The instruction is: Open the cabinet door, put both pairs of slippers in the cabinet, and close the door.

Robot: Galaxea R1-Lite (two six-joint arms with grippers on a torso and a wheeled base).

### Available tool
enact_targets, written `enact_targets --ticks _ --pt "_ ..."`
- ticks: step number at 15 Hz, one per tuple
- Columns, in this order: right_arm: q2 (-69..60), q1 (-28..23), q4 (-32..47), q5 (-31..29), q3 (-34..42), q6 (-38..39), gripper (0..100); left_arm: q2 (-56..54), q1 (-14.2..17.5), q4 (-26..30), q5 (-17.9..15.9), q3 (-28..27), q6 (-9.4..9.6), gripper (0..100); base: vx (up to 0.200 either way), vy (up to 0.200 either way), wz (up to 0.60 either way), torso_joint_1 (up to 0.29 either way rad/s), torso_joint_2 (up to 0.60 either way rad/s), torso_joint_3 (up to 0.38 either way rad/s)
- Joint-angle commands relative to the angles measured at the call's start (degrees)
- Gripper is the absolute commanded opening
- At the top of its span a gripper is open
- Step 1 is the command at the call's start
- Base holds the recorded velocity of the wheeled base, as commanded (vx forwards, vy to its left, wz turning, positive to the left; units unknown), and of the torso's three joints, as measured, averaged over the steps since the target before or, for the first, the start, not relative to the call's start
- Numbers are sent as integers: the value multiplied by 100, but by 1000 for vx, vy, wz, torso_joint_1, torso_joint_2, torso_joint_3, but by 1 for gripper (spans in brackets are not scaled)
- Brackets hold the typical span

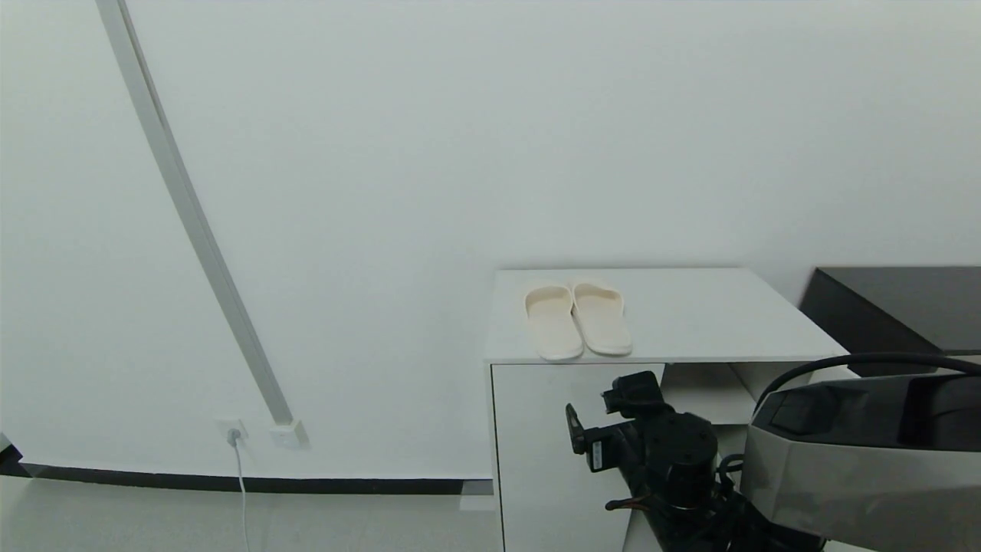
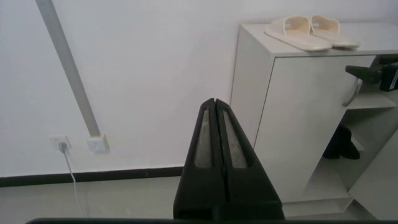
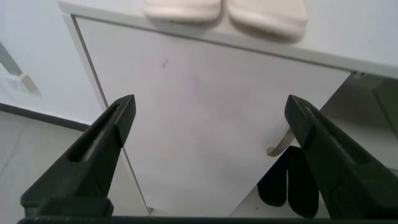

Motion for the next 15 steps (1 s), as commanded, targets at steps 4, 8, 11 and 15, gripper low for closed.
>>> enact_targets --ticks 4,8,11,15 --pt "12 13 -8 4 -9 -9 100 7 0 1 0 0 -4 0 0 0 0 183 -403 -218" --pt "91 -14 -8 83 -1 0 100 7 0 1 -8 0 14 0 0 0 0 171 -365 -198" --pt "179 -23 -8 189 -44 -9 100 7 0 1 -8 0 5 0 0 0 0 165 -356 -190" --pt "-471 -304 1820 198 -1336 176 100 7 0 1 -8 0 5 0 0 0 0 162 -347 -186"
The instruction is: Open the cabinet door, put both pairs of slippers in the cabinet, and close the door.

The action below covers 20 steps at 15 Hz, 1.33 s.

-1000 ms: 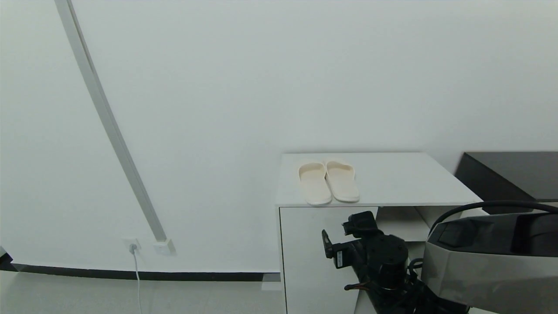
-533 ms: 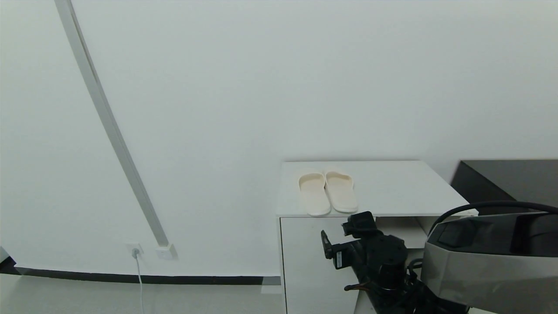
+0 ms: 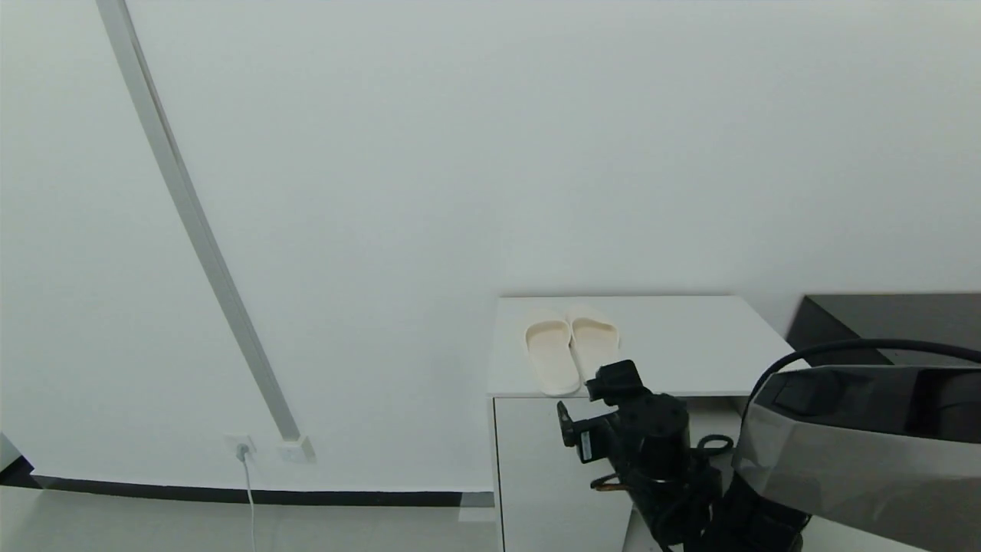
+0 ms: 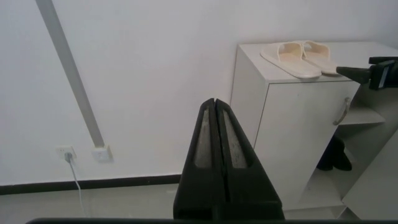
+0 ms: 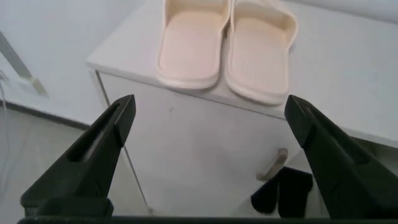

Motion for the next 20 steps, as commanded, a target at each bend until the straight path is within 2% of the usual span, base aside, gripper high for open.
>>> enact_targets --ticks 1,3,4,9,15,18,20 --pt "-562 -191 1273 -5 -991 439 100 7 2 -1 -1 0 -2 0 0 0 0 168 -339 -188" --pt "-835 -174 2556 -5 -1325 1063 100 7 2 -1 -1 0 15 0 0 0 0 21 -52 -21" --pt "-870 -174 2749 -5 -1325 1142 100 7 2 -1 -1 0 15 0 0 0 0 0 0 0" --pt "-861 -95 2758 -31 -1307 1142 100 7 2 -1 -1 0 -2 0 0 0 0 0 0 0" --pt "-835 -42 2741 -49 -1290 1142 100 7 2 -1 -1 0 -2 0 200 0 0 -4 -5 2" --pt "-668 -42 2697 -40 -1272 1177 100 7 2 -1 8 0 -11 0 0 0 0 0 0 0" --pt "-404 -51 2319 -14 -1255 1151 100 7 2 -1 8 0 -20 0 0 0 0 0 0 0"
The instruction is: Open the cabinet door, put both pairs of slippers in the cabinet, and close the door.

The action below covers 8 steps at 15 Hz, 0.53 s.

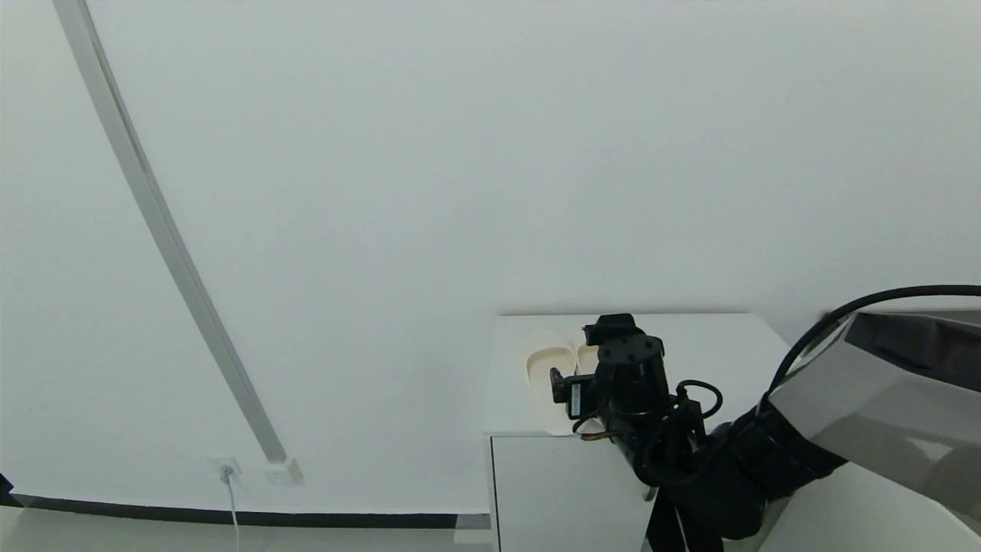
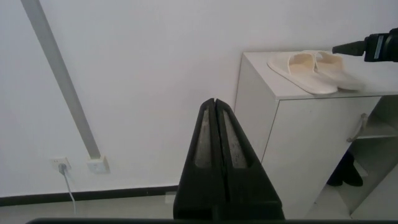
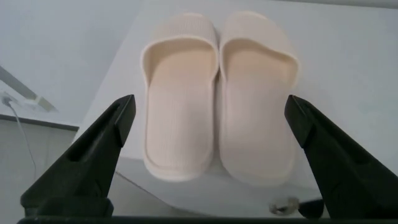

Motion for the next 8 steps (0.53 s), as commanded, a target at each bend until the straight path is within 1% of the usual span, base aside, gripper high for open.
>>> enact_targets --ticks 1,3,5,6,8 --pt "417 -7 -290 14 11 -32 100 7 2 -6 -8 0 -2 0 0 0 0 0 0 0" --pt "636 -24 -378 23 -33 -41 100 7 2 -6 0 0 -2 0 0 0 0 0 0 0" --pt "979 -121 -413 67 -446 -58 100 7 2 -6 0 0 -10 0 0 0 0 0 0 0" --pt "1076 -174 -395 199 -587 -67 100 7 2 -6 0 0 -10 0 0 0 0 0 0 0" --pt "1296 -385 -123 392 -1070 -76 100 7 2 -6 0 0 -10 0 0 0 0 0 0 0"
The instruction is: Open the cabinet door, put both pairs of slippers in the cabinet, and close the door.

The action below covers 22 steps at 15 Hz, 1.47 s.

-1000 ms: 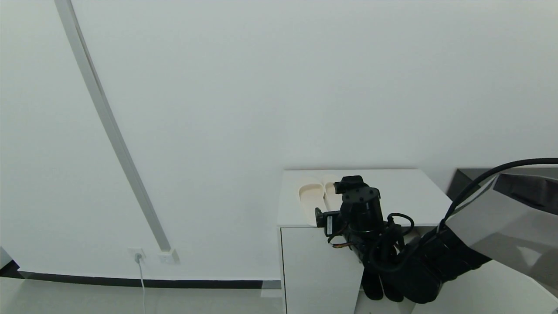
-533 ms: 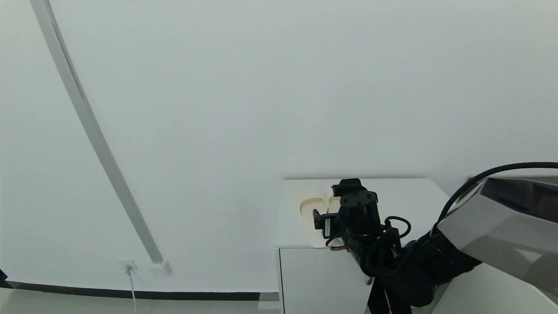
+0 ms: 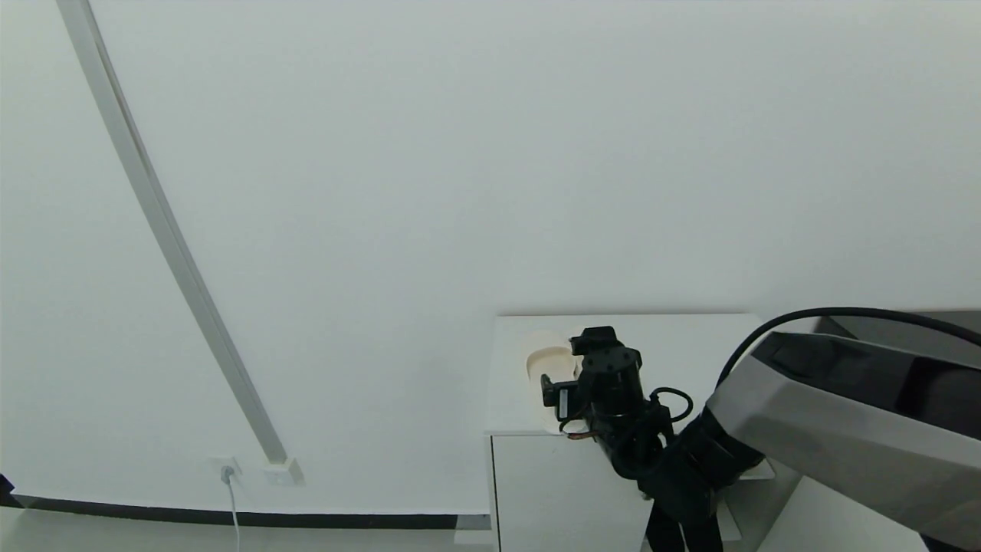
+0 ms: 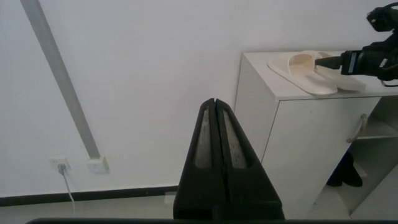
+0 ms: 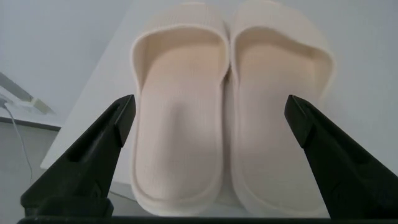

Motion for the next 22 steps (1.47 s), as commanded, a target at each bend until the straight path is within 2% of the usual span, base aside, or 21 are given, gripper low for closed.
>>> enact_targets --ticks 1,13,14,22 --pt "455 -227 305 89 -584 -12 100 7 2 -4 0 0 -2 0 0 0 0 0 0 0" --pt "1334 -579 1325 291 -2491 -38 100 7 2 -4 36 0 -11 0 0 0 0 0 0 0" --pt "1378 -596 1377 291 -2579 -38 0 7 -6 -4 36 0 -11 0 0 0 0 0 0 0" --pt "1246 -614 1333 406 -2553 -38 0 7 2 -4 44 0 -19 0 0 0 0 0 0 0"
